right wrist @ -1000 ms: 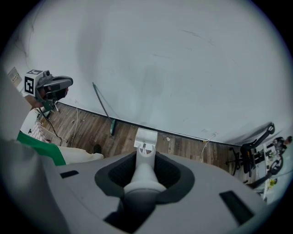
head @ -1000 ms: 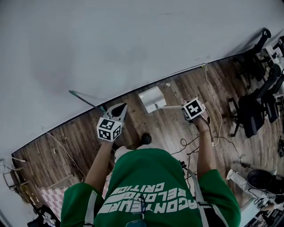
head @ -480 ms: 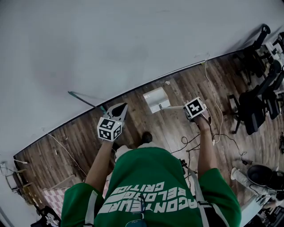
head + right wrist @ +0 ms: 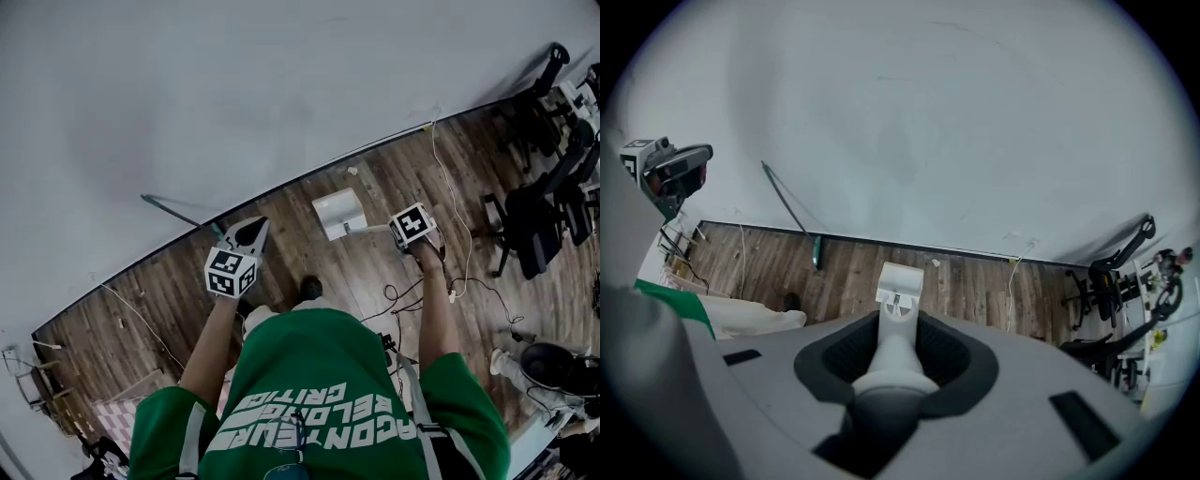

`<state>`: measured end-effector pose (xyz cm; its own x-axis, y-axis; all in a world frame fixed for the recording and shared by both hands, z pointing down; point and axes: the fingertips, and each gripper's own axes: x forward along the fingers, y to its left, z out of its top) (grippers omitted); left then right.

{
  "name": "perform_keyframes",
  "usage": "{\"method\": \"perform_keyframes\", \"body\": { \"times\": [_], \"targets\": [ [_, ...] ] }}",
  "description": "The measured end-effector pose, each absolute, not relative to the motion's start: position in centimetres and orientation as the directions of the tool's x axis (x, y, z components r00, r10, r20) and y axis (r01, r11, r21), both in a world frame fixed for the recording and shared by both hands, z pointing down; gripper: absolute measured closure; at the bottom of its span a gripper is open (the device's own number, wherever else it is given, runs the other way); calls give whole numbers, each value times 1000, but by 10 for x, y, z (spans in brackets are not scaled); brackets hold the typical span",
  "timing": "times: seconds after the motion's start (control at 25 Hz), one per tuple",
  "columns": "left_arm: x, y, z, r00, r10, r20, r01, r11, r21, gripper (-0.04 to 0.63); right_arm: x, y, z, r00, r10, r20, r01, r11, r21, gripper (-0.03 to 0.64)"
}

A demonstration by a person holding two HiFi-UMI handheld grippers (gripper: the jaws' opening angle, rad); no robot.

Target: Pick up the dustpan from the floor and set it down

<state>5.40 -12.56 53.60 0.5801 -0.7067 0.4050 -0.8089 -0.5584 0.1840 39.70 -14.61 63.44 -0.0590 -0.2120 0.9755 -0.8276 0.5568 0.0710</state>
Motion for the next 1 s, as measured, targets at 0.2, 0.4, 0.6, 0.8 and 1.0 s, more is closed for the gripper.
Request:
{"method": "perform_keyframes", "body": {
  "times": [0.2,0.4,0.6,0.8,1.0],
  "targets": [
    [53,-129,533,580,-707,405,-809,-560,179,592,405,-146,639,-50,-205,978,-838,541,71,497],
    [60,-130,531,593,-698,403,-798,-575,179,592,413,-146,646,-44,-198,979,-850,523,68,497],
    [70,-133,533,601,-685,411,-791,-584,182,592,424,-149,656,-36,-186,982,-862,503,63,497],
    [73,-134,536,600,-682,418,-791,-583,184,592,431,-149,676,-24,-176,984,-873,483,65,497],
    [74,-135,541,598,-680,424,-792,-583,183,592,435,-150,700,-12,-159,987,-884,464,64,498]
  ]
}}
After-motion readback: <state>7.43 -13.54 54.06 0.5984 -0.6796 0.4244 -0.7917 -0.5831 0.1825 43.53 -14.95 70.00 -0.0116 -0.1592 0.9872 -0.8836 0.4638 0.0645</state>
